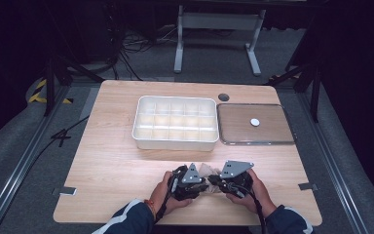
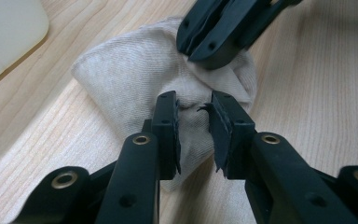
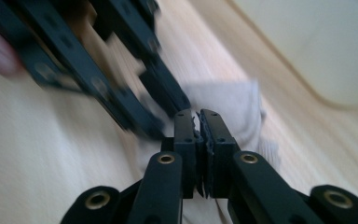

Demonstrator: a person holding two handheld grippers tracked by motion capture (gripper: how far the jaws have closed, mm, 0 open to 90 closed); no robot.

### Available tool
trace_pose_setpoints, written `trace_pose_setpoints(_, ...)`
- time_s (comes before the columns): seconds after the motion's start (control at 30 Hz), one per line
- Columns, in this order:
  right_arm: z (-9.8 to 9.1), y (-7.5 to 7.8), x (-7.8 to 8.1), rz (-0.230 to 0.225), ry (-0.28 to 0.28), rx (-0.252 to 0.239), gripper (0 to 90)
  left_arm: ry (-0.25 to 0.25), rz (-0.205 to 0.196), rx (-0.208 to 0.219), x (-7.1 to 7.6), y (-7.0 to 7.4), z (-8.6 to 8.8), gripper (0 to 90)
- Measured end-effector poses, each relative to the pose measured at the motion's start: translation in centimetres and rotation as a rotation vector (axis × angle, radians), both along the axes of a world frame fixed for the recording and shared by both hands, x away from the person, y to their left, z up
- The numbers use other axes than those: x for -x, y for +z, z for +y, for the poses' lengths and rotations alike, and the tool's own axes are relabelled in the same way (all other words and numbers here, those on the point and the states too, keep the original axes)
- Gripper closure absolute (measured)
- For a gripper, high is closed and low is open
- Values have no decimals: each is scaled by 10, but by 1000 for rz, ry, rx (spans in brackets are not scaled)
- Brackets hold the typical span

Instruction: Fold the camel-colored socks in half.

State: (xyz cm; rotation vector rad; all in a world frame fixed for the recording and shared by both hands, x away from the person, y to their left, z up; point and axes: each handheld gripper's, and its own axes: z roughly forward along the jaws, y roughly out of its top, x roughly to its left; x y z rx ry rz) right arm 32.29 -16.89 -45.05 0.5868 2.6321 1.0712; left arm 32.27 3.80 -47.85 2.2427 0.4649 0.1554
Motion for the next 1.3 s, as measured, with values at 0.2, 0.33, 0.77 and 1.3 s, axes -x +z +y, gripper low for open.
trace_pose_setpoints(0.2, -10, -11, -10, 28, -16, 42, 834, -15, 25, -9, 0, 2, 5, 714)
trace_pose_setpoints(0.33, -10, -12, -9, 32, -6, 49, 833, -1, 30, -9, 1, 9, 10, 695)
trace_pose_setpoints(0.77, -9, -13, -9, 22, -2, 51, 832, 166, 87, -11, -13, 5, 19, 459)
trace_pose_setpoints(1.3, -10, -14, -9, 20, -11, 42, 830, 110, 148, 20, -16, -2, 12, 620)
